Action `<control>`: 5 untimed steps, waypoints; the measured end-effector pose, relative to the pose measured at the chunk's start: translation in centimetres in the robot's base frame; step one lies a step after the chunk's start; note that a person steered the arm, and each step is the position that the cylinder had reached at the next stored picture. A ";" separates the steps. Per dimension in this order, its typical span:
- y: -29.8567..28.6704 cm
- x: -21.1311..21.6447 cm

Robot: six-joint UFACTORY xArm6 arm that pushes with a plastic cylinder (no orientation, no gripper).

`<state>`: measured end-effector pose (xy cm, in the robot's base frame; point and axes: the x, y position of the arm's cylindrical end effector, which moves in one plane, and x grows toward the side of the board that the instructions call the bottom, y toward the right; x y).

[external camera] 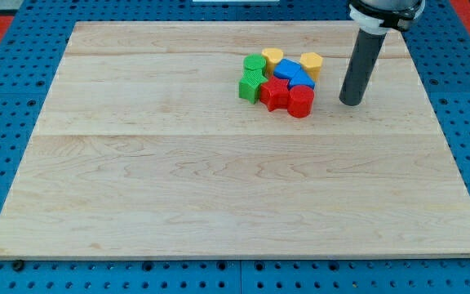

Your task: Slightly push the yellow hexagon into the blue cube

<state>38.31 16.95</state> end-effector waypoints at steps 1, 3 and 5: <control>2.3 0.0; 4.8 -6.3; -2.8 -7.8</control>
<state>30.55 14.19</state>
